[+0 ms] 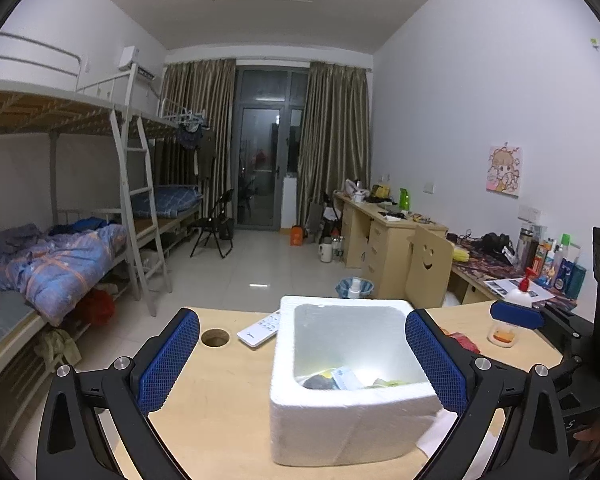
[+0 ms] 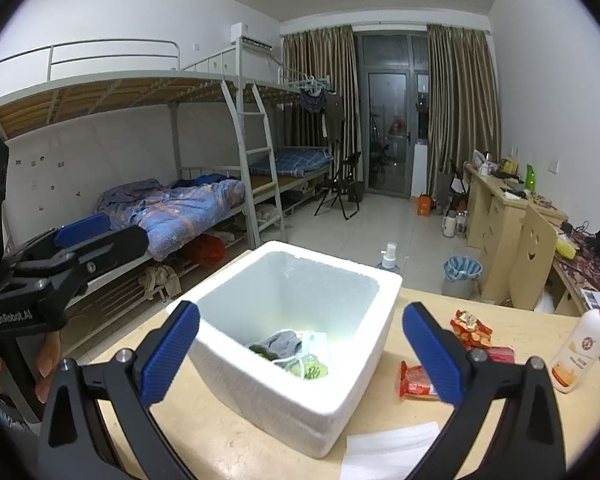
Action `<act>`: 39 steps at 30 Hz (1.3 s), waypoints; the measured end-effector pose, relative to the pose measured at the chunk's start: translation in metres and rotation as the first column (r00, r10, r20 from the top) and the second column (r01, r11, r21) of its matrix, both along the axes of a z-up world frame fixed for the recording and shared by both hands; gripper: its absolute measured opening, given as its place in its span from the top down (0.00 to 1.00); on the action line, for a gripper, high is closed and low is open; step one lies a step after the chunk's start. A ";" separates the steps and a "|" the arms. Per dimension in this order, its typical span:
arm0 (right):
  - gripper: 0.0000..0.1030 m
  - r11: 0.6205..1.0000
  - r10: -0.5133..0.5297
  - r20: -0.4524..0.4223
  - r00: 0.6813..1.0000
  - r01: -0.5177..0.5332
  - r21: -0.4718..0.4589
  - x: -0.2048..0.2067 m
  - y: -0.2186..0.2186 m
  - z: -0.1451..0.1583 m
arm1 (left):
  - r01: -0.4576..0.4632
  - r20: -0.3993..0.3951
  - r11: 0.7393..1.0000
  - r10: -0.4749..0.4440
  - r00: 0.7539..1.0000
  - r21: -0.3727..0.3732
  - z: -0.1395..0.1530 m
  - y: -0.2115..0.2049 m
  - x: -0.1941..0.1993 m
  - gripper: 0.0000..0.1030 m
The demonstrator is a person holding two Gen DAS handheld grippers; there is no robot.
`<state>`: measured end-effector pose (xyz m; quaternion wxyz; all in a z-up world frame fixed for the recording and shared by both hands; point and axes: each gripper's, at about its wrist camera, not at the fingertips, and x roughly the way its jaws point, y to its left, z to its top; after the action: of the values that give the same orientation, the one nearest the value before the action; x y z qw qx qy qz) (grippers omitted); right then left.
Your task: Organize soft objects
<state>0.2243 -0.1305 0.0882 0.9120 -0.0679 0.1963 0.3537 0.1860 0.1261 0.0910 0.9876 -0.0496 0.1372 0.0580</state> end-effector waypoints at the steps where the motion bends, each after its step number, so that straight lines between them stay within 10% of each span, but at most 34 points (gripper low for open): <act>1: 0.00 1.000 -0.003 0.006 1.000 0.003 0.007 -0.005 -0.004 0.002 | 0.004 0.005 1.000 -0.004 1.000 0.006 0.002 -0.004 -0.006 0.00; 39: 0.00 0.965 -0.234 0.159 0.959 0.209 0.158 -0.182 -0.139 -0.009 | 0.187 0.118 0.980 -0.194 0.974 0.071 -0.008 -0.126 -0.190 0.00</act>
<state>0.0422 -0.2693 0.0793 0.9622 -0.0124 0.0958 0.2546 -0.0041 0.0002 0.0826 0.9963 -0.0102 0.0778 -0.0360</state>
